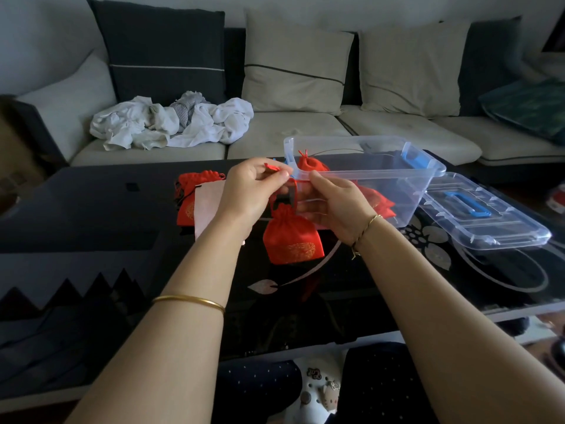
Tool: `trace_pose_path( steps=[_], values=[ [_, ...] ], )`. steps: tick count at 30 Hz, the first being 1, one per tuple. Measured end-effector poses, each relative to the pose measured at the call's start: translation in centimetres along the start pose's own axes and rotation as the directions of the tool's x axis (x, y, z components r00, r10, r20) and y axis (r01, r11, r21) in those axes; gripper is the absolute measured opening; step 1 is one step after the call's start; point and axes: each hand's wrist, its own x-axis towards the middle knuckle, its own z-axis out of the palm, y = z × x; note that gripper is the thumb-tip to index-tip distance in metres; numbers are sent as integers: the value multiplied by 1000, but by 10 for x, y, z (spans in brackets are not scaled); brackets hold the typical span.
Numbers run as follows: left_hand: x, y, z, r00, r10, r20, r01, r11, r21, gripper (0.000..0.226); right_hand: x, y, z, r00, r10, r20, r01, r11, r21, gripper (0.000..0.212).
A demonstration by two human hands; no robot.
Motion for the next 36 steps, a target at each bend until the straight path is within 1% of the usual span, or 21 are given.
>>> trace_pose_path(
  steps=[3, 6, 9, 12, 13, 14, 16, 17, 19, 22, 24, 25, 26, 27, 28, 30, 31, 33, 35, 36],
  values=[
    [3, 0, -2, 988, -154, -25, 150, 981, -120, 12, 0, -2, 1, 996, -12, -83, 13, 1000, 10, 36],
    [4, -2, -4, 958, -273, -87, 263, 959, -110, 18, 0, -4, -2, 992, 56, -113, -35, 984, 173, 40],
    [3, -1, -4, 936, -315, -158, 316, 949, -19, 26, 2, -4, -4, 991, 125, -55, -95, 920, 380, 40],
    [4, 0, -3, 909, -364, -204, 376, 927, 18, 31, 3, -2, -6, 989, 132, 64, -143, 778, 611, 40],
    [4, 0, -4, 900, -377, -219, 393, 919, 32, 32, 3, -1, -7, 988, 127, 85, -152, 737, 659, 41],
    [4, 0, -4, 889, -393, -234, 413, 910, 42, 34, 3, 0, -7, 987, 135, 85, -156, 719, 677, 41],
    [6, 0, -5, 860, -442, -256, 459, 888, 9, 38, 3, 2, -7, 984, 173, 49, -162, 742, 650, 40],
    [7, 0, -5, 839, -477, -260, 482, 875, -49, 40, 3, 3, -6, 981, 191, 25, -165, 762, 626, 40],
    [8, 0, -7, 795, -549, -258, 504, 835, -221, 42, 5, 6, -8, 977, 210, -27, -158, 807, 569, 39],
    [7, -2, -8, 754, -605, -255, 466, 767, -441, 39, 9, 11, -10, 973, 212, -91, -144, 865, 480, 38],
    [4, -3, -7, 777, -595, -206, 399, 718, -571, 37, 10, 14, -9, 967, 225, -122, -153, 890, 429, 38],
    [4, -2, -5, 804, -568, -177, 354, 696, -625, 37, 10, 15, -8, 965, 224, -139, -153, 904, 399, 38],
    [4, -1, -4, 834, -528, -159, 323, 701, -636, 37, 10, 14, -6, 964, 218, -154, -148, 916, 374, 37],
    [4, 1, -4, 863, -483, -151, 313, 744, -590, 38, 9, 12, -6, 964, 207, -168, -135, 922, 363, 37],
    [4, 3, -4, 891, -434, -137, 316, 807, -499, 37, 8, 10, -6, 966, 186, -178, -111, 926, 361, 36],
    [3, 6, -4, 936, -346, -58, 319, 909, -269, 34, 5, 3, -8, 976, 107, -192, -35, 938, 346, 37],
    [2, 6, -3, 949, -315, 3, 312, 938, -153, 30, 4, -1, -8, 980, 59, -190, 8, 942, 336, 39],
    [-1, 4, -3, 952, -278, 128, 275, 960, 41, 19, 1, -9, -5, 985, -25, -170, 81, 941, 329, 41],
    [-3, 4, -1, 936, -273, 221, 242, 957, 158, 9, 0, -15, 2, 984, -83, -158, 127, 948, 293, 39],
    [-4, 4, 1, 931, -271, 245, 225, 953, 201, 6, -1, -16, 5, 983, -104, -153, 142, 954, 263, 37]
  ],
)
